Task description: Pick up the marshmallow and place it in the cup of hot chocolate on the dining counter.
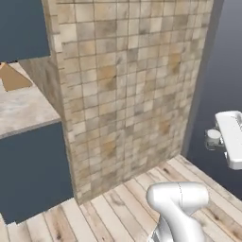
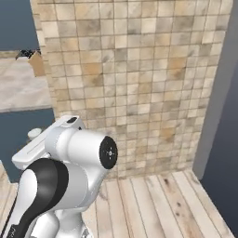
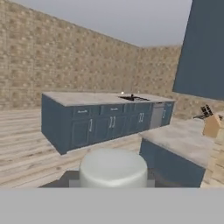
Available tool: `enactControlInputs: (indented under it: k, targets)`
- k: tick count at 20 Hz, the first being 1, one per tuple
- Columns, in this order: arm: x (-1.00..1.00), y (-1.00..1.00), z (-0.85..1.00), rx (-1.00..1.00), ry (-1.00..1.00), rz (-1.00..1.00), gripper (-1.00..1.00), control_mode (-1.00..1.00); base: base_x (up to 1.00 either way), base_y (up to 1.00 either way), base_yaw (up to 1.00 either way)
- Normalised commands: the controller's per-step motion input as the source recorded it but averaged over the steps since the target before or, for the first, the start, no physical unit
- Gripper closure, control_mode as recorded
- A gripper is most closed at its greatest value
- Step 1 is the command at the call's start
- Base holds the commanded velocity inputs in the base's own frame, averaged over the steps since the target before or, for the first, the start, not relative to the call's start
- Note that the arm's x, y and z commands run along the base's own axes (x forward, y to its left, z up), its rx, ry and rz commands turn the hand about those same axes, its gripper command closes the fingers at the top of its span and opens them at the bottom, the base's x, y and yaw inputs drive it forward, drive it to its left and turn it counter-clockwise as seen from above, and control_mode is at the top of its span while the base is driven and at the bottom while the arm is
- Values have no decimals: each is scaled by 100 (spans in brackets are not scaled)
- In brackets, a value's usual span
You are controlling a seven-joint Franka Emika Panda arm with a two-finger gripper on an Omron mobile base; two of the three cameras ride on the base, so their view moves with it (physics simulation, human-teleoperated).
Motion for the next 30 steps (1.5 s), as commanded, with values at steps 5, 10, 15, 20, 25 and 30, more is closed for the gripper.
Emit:
enactControlInputs:
  k: [5,10,15,20,25,30]
  targets:
    - [0,0,0,0,0,0,100,100,3,30,91]
    - [0,0,0,0,0,0,100,100,38,100,51]
    - [0,0,0,0,0,0,100,100,84,100,23]
    - [0,0,0,0,0,0,100,100,68,100,15]
    - [0,0,0,0,0,0,100,100,19,100,1]
    - [0,0,0,0,0,0,100,100,-35,100,15]
